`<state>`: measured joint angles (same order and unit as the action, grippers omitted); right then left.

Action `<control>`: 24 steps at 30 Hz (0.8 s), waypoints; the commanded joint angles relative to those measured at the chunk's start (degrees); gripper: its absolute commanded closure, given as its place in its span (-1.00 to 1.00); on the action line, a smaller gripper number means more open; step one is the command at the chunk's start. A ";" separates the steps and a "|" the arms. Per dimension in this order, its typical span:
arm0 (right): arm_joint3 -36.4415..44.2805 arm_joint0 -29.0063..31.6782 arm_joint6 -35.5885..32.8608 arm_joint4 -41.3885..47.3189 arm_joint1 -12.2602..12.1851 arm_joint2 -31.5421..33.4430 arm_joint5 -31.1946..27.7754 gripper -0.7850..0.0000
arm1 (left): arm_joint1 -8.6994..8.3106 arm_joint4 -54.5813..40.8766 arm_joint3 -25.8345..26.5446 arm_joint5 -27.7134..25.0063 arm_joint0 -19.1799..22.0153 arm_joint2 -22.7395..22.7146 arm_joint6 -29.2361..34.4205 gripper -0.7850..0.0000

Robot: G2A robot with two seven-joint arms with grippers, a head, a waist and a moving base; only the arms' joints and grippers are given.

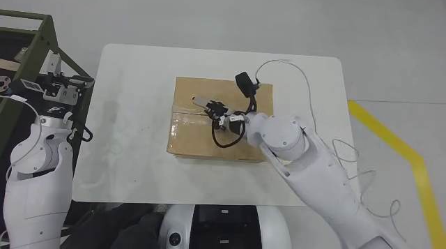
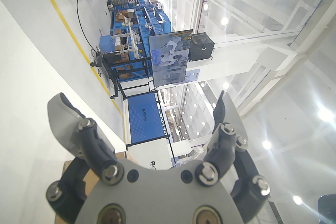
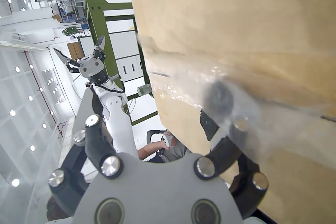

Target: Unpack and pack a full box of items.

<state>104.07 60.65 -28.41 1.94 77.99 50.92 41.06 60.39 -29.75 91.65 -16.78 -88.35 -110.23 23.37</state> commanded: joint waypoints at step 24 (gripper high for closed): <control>16.05 15.99 -7.39 -1.03 -4.68 17.24 -12.25 -1.00 | 0.00 0.00 0.00 0.00 0.00 0.00 0.00 -1.00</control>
<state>119.71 75.97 -34.52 0.19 73.50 67.20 30.19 60.39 -29.75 91.65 -16.78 -88.35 -110.23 23.37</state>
